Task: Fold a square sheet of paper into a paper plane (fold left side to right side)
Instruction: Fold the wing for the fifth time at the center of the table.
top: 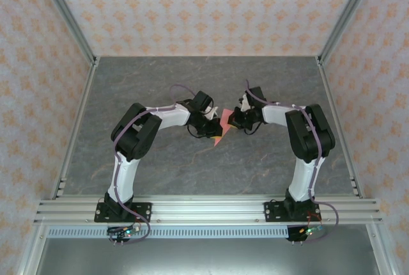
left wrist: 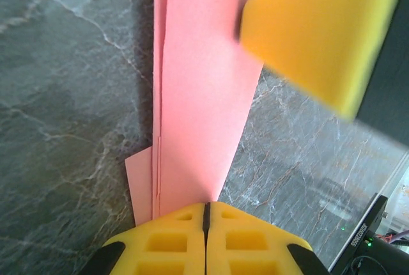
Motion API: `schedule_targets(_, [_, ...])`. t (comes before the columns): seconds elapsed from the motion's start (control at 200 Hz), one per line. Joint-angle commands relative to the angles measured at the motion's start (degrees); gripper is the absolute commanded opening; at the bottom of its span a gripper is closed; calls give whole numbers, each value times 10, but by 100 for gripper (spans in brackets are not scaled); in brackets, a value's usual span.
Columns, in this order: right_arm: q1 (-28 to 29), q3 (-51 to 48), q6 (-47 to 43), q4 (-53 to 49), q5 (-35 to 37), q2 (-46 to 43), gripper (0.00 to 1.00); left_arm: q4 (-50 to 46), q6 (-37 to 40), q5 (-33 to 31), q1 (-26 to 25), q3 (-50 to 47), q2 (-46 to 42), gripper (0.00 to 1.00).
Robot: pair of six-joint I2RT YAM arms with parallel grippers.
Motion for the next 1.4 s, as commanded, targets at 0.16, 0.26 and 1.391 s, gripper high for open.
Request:
schedule_targets(0.16, [-83, 44, -44, -28, 81, 39, 0, -79, 11, -69, -7, -38, 20, 7])
schedule_targets(0.26, [-90, 52, -46, -31, 71, 47, 0, -79, 10, -68, -7, -39, 17, 7])
schedule_targets(1.391, [-91, 65, -44, -44, 56, 53, 0, -79, 16, -28, -9, -95, -91, 22])
